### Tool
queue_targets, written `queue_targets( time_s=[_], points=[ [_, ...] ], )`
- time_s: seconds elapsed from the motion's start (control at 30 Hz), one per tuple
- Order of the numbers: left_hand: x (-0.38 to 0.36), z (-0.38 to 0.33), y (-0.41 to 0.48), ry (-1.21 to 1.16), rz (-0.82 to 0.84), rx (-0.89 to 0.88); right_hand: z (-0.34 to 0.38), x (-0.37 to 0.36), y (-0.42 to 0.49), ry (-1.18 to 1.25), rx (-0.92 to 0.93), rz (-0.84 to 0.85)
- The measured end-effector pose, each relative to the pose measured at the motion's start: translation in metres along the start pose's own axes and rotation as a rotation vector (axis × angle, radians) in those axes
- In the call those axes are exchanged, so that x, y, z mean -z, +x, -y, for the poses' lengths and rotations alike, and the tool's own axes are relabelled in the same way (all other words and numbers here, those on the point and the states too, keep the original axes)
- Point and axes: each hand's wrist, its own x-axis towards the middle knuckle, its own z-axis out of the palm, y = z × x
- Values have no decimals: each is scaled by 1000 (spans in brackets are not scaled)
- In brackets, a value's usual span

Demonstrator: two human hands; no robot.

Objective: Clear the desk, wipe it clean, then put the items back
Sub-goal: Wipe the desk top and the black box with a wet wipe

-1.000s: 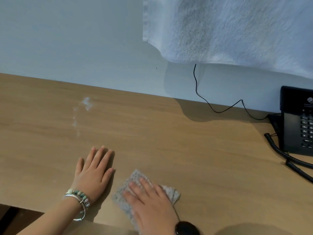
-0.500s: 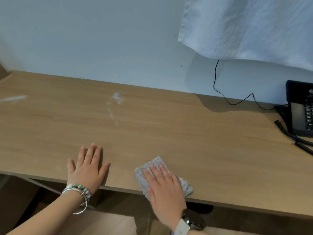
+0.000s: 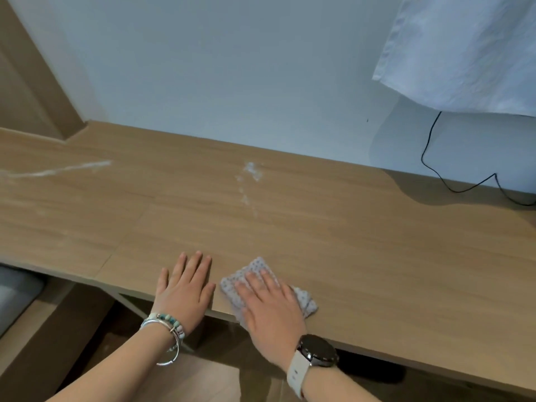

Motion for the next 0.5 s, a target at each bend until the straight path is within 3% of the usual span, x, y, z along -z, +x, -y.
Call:
queue_targets(
  time_s=[0.07, 0.2, 0.23, 0.3, 0.4, 0.43, 0.47, 0.5],
  points=[
    [3, 7, 5, -3, 11, 16, -28, 7, 9, -109, -54, -69],
    [9, 12, 22, 49, 68, 24, -95, 29, 26, -101, -541, -180],
    [10, 12, 26, 55, 87, 26, -92, 30, 31, -102, -572, -203],
    [13, 12, 35, 73, 106, 36, -58, 25, 37, -46, -417, -275],
    [16, 10, 49, 54, 97, 68, -5, 4, 33, -73, 90, -89],
    [18, 10, 54, 41, 90, 80, -5, 10, 34, -48, 124, 25],
    [19, 10, 59, 31, 84, 93, -16, 18, 39, -26, 94, 21],
    [21, 11, 63, 26, 80, 105, -39, 25, 46, -99, 47, -92]
  ],
)
